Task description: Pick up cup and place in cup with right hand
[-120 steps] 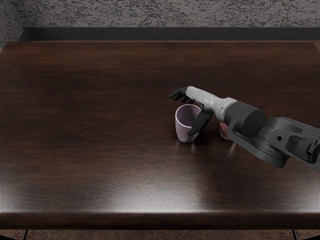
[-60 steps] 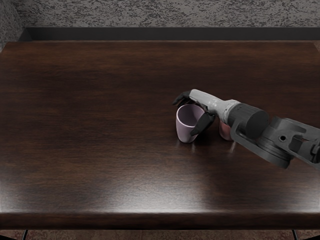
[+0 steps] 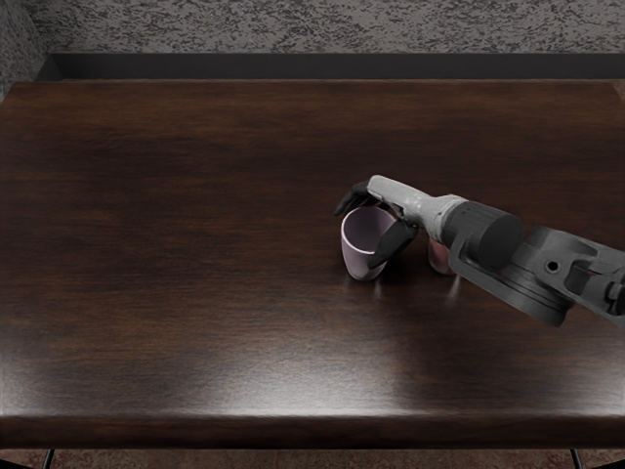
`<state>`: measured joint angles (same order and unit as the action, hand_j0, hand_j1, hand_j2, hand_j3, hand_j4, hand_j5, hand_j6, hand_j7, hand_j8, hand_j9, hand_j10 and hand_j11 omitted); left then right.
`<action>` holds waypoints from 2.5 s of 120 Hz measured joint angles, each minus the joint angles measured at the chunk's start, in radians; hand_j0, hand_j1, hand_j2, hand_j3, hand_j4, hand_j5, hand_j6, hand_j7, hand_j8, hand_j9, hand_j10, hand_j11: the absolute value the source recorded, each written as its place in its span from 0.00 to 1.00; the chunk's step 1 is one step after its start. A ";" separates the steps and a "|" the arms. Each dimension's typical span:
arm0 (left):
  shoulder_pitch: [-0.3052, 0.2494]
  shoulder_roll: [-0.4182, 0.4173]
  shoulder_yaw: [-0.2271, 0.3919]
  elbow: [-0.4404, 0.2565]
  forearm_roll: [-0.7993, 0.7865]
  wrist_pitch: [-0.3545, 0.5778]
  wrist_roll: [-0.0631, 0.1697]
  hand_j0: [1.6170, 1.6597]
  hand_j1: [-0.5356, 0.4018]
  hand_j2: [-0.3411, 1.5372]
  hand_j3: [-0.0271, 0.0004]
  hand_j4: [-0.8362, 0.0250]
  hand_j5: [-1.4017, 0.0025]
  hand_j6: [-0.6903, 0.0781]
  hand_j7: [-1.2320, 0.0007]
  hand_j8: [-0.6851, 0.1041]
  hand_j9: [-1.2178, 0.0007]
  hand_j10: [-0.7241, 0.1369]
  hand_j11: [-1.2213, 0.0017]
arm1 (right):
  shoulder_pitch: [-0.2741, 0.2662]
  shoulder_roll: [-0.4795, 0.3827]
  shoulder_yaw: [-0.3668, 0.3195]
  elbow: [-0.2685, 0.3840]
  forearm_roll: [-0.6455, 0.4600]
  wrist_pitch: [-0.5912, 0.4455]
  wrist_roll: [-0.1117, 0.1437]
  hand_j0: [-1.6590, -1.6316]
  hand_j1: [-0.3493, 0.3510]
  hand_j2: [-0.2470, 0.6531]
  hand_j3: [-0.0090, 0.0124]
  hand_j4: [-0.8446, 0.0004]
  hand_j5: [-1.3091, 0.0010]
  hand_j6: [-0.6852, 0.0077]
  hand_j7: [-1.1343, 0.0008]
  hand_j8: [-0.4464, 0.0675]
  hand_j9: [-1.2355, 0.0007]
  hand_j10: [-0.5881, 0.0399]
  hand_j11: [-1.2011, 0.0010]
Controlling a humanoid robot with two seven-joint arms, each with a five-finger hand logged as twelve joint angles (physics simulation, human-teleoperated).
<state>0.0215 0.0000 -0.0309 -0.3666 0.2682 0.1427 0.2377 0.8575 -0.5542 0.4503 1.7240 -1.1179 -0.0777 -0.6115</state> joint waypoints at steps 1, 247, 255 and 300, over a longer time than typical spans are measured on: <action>0.000 0.000 0.000 0.000 0.000 0.000 0.000 0.96 0.94 0.18 0.98 0.97 1.00 0.90 1.00 0.87 1.00 0.84 1.00 | 0.000 0.000 0.000 0.000 0.000 0.000 0.000 0.08 0.67 0.39 0.45 0.40 0.57 0.48 0.47 0.34 0.53 0.43 0.50; 0.000 0.000 0.000 0.000 0.000 0.000 0.000 0.96 0.94 0.18 0.99 0.97 1.00 0.90 1.00 0.87 1.00 0.84 1.00 | 0.379 -0.362 0.056 0.017 0.531 0.276 0.000 0.06 0.73 0.83 0.47 0.31 0.40 0.36 0.32 0.20 0.38 0.29 0.36; 0.000 0.000 0.000 0.000 0.000 0.000 0.000 0.96 0.94 0.18 0.99 0.97 1.00 0.90 1.00 0.87 1.00 0.84 1.00 | 0.389 -0.386 0.056 0.018 0.544 0.293 0.000 0.05 0.72 0.82 0.43 0.32 0.40 0.35 0.32 0.20 0.37 0.30 0.36; 0.000 0.000 0.000 0.000 0.000 0.000 0.000 0.96 0.94 0.18 0.99 0.97 1.00 0.90 1.00 0.87 1.00 0.84 1.00 | 0.420 -0.502 0.056 0.019 0.615 0.367 0.000 0.05 0.73 0.86 0.42 0.32 0.40 0.34 0.32 0.17 0.37 0.28 0.36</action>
<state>0.0215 0.0000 -0.0307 -0.3666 0.2683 0.1427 0.2378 1.2776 -1.0562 0.5065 1.7428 -0.5031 0.2892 -0.6112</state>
